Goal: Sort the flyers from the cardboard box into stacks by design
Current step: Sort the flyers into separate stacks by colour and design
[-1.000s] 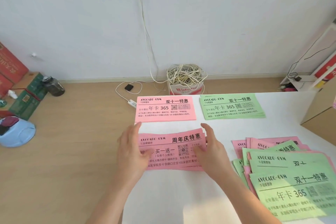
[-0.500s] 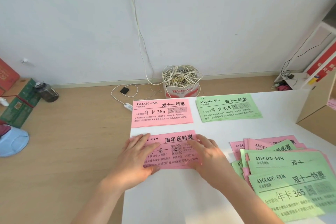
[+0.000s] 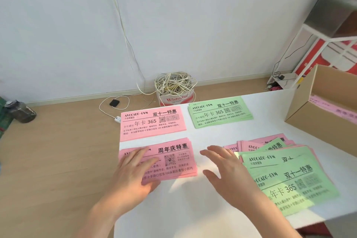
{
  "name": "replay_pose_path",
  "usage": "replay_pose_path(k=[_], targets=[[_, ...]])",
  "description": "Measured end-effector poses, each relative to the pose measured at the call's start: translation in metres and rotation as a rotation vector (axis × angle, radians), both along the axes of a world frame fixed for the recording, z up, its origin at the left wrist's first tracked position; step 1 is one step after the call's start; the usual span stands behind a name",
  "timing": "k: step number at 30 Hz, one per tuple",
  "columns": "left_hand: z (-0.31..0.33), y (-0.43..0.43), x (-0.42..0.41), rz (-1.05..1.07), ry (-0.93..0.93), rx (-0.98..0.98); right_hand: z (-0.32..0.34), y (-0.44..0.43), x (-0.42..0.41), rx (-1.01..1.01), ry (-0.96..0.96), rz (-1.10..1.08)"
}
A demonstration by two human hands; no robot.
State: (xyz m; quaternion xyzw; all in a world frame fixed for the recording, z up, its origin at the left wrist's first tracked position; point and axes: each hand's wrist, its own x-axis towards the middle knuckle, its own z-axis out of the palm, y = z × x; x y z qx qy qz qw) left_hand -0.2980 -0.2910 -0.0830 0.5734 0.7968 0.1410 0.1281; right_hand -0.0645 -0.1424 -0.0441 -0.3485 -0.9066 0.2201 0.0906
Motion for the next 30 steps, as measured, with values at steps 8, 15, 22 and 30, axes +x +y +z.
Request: replay_pose_path(k=[8,15,22,30], targets=[[0.003,0.019,0.035,-0.027,0.112,0.027,0.025,0.011,0.124,-0.02,-0.249,-0.231],[0.015,0.074,0.165,-0.272,-0.07,0.124,0.014,0.048,0.195,-0.18,-0.398,-0.322],[0.001,0.129,0.249,-0.125,0.032,-0.02,-0.004,0.087,0.238,-0.195,-0.407,-0.287],[-0.004,0.16,0.282,-0.131,0.052,-0.108,-0.02,0.118,0.295,-0.134,-0.272,-0.315]])
